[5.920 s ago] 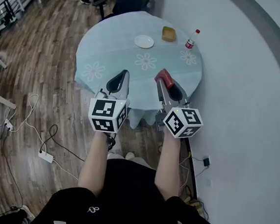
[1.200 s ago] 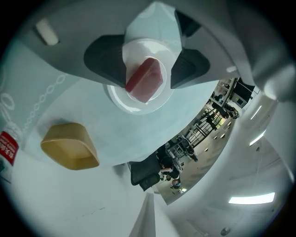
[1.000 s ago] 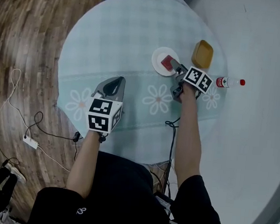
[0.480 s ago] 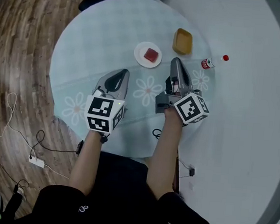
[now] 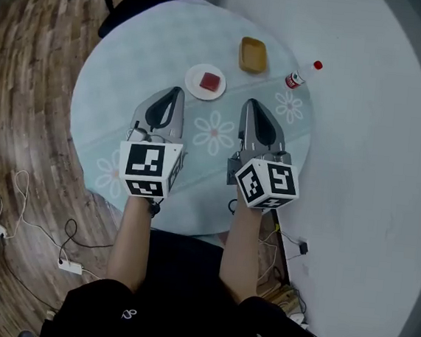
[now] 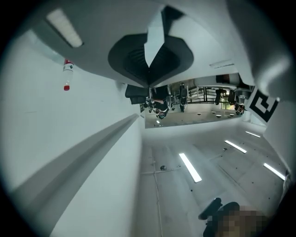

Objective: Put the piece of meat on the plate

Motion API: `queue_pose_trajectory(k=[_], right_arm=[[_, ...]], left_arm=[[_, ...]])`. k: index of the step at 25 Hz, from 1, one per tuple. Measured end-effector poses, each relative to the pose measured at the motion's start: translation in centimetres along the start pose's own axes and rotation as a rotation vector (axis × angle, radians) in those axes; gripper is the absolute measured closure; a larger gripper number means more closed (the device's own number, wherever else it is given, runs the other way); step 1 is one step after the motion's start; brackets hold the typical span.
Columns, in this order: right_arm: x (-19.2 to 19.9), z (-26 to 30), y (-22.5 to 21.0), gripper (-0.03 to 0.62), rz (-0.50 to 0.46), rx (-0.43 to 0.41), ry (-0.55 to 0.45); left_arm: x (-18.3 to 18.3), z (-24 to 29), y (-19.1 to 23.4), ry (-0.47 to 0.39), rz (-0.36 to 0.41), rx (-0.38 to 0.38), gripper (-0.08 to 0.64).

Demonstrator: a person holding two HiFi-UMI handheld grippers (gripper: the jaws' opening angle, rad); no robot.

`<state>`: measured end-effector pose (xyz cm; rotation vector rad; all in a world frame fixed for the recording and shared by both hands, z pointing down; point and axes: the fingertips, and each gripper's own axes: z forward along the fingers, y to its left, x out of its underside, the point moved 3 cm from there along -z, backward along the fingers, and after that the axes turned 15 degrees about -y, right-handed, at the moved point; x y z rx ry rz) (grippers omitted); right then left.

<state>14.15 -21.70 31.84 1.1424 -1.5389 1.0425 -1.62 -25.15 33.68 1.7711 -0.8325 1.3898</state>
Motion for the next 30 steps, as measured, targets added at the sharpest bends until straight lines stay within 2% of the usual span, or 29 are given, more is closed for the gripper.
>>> queue_pose_trajectory(k=[4,7,13,20,30], right_arm=[[0.5,-1.8,-1.6,0.586,-0.019,0.043,0.036],[0.6,-2.2,-1.8,0.586,-0.03,0.045,0.042],[1.4,-1.8,-0.3,0.586,-0.035,0.009,0.05],[2.1,-1.2,1.2,0.585,-0.051,-0.029,0.079],[2.7,-0.4,2.6,0.586,-0.034,-0.076,0.071]], left_arm=[[-0.8,0.1,0.8,-0.001,0.065,-0.032,0.566],[-0.7,-0.4,1.2,0.01,0.087,-0.053,0.566],[0.0,-1.7,0.5,0.018,0.079,-0.019,0.566],[0.0,-2.3,1.1,0.019,0.066,-0.022,0.566],[0.8,-2.9,1.5,0.045,0.06,-0.019,0.566]])
